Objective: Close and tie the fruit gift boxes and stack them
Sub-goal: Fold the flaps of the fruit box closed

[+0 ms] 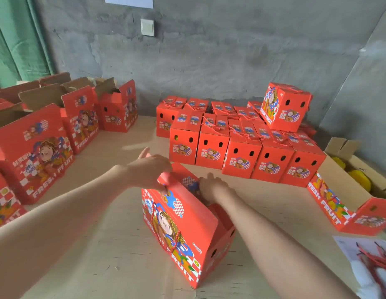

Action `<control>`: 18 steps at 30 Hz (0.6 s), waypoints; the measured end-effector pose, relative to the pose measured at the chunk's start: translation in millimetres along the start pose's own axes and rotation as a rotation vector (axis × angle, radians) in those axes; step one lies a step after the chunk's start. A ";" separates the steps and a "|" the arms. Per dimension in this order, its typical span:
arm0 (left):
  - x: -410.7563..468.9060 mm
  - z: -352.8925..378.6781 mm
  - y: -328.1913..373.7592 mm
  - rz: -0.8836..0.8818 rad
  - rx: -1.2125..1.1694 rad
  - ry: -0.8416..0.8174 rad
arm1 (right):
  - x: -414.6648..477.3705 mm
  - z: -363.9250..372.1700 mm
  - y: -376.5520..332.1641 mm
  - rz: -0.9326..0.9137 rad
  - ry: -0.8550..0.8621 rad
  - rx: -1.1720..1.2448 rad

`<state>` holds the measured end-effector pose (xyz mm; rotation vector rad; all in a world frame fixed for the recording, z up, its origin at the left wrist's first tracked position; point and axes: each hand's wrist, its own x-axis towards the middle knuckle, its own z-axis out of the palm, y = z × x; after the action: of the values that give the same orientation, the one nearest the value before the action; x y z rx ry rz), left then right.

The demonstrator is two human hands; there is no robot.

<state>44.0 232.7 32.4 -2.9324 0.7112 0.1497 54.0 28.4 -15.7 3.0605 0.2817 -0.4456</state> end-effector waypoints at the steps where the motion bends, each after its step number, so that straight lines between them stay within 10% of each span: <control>1: 2.9 4.7 -4.9 0.001 -0.017 0.027 | 1.3 -0.8 -3.4 0.000 0.007 -0.023; 14: -43.1 13.8 37.5 0.070 -0.032 0.200 | 0.8 -41.7 24.9 -0.259 -0.065 0.294; 18: -46.6 18.0 47.7 0.018 0.033 0.206 | -0.6 -59.4 43.4 -0.167 0.280 0.381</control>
<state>-20.4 214.0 16.0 -2.9385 0.7589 -0.1628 78.0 -10.7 41.7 3.4897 0.5207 -0.0761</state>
